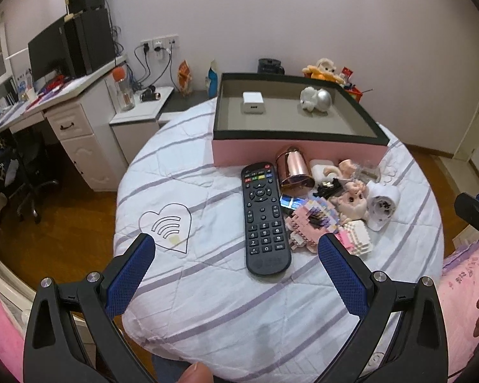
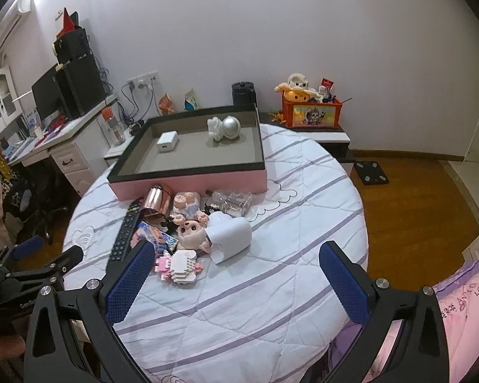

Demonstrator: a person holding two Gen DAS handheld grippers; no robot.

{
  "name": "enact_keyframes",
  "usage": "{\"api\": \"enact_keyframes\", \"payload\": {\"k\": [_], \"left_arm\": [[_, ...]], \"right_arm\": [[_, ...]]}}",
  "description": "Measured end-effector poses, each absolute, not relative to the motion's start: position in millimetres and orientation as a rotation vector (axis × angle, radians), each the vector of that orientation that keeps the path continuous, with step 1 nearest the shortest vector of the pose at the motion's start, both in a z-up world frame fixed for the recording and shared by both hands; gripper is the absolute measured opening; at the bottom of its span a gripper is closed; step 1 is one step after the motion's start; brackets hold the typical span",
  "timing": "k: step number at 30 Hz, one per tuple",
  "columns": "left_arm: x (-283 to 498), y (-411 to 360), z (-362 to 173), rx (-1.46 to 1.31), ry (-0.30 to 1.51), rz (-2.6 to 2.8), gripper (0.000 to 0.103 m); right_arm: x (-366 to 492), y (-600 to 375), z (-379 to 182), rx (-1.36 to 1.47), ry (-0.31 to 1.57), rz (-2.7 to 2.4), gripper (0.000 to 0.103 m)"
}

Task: Organize rigid objects
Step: 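Withdraw both tools from the tray back toward the item pile, then grasp the black remote with the left tool while the right tool grasps the white lamp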

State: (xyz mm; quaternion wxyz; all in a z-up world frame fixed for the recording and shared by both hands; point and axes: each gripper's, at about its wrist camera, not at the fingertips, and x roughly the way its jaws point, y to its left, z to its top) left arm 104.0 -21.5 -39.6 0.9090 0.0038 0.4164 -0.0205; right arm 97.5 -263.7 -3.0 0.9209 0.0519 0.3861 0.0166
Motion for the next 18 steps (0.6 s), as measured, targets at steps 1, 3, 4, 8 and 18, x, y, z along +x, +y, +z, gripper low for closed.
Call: {"api": "enact_keyframes", "payload": {"k": [1, 3, 4, 8, 18], "left_arm": [[108, -21, -44, 0.007, 0.866, -0.041, 0.103], [117, -22, -53, 0.008, 0.885, -0.040, 0.103], [121, -22, -58, 0.010, 0.894, -0.039, 0.103], [142, -24, -81, 0.003, 0.944, -0.055, 0.103], [176, -23, -118, -0.027, 1.004, -0.055, 0.103]], "right_arm": [[100, -264, -6, 0.108, 0.801, 0.034, 0.103], [106, -265, -14, 0.113, 0.824, 0.033, 0.103], [109, -264, -19, 0.113, 0.837, 0.032, 0.103], [117, -263, -29, 0.110, 0.865, 0.035, 0.103], [139, -266, -51, 0.106, 0.925, 0.017, 0.103]]}}
